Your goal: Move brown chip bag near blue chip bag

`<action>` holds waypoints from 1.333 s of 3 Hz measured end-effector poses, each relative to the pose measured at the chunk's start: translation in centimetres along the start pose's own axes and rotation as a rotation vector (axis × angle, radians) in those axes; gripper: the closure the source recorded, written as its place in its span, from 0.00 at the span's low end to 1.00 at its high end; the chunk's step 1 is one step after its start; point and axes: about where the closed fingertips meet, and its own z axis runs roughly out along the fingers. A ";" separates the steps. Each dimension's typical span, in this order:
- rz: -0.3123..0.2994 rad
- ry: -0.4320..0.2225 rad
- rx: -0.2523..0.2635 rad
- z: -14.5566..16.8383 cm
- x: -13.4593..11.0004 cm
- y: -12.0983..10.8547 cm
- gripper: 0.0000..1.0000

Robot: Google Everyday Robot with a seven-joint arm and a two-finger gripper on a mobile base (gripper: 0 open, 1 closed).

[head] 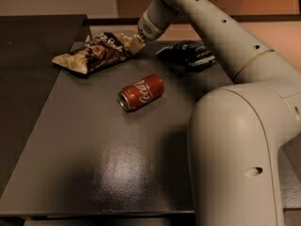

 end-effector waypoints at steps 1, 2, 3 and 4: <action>0.008 0.007 0.007 -0.9 0.5 -0.2 0.88; 0.006 -0.005 0.025 -3.2 0.5 -0.3 1.00; -0.008 -0.012 0.053 -7.0 0.6 -0.5 1.00; -0.023 -0.002 0.080 -11.0 1.5 -0.6 1.00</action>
Offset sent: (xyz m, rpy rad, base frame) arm -0.0196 -0.0436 0.0542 0.0047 -0.0542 -0.0401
